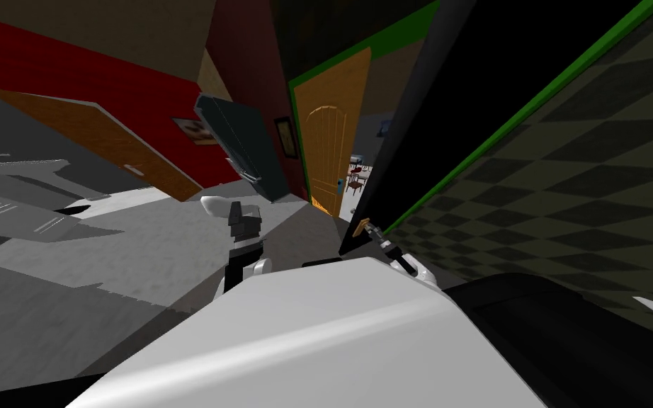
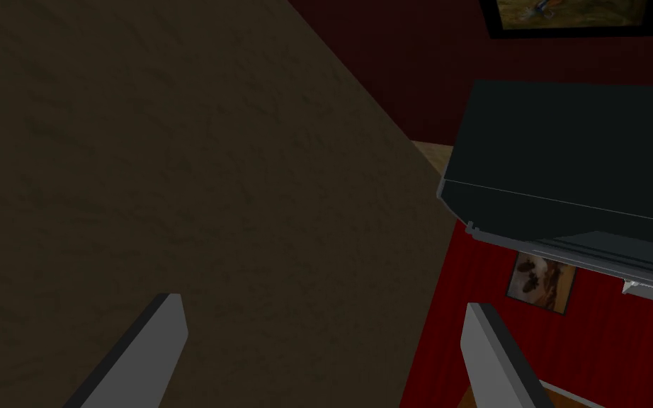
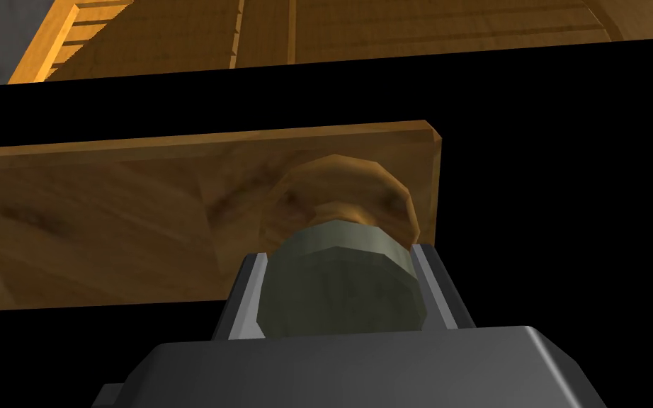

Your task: Pull the door open

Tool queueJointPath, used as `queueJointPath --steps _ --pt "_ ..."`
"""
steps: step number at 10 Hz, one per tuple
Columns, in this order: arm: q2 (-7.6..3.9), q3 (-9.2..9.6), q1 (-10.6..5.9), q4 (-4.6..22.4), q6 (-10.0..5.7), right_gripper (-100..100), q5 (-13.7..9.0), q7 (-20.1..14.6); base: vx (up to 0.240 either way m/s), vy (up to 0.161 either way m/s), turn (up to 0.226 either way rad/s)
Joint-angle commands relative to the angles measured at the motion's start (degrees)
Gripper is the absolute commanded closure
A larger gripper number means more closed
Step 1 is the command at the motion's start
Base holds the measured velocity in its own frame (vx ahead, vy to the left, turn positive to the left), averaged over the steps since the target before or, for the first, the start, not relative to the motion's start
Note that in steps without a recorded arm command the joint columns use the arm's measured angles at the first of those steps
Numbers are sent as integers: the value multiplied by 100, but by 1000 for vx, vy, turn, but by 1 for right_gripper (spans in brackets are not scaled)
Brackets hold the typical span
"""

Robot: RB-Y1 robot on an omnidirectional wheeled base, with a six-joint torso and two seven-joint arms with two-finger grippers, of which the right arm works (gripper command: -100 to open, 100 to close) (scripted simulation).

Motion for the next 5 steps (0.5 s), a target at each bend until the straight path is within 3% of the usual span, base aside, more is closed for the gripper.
queueJointPath --steps 1,2,3,5 --pt "-48 11 47 24 -123 100 13 -47 -201 -93 109" --pt "-77 13 60 50 -188 100 19 -70 -196 -73 86" --pt "-67 -5 33 62 -138 100 13 -45 -84 -36 6" --pt "-120 4 39 151 -266 100 33 -88 -145 -82 124"
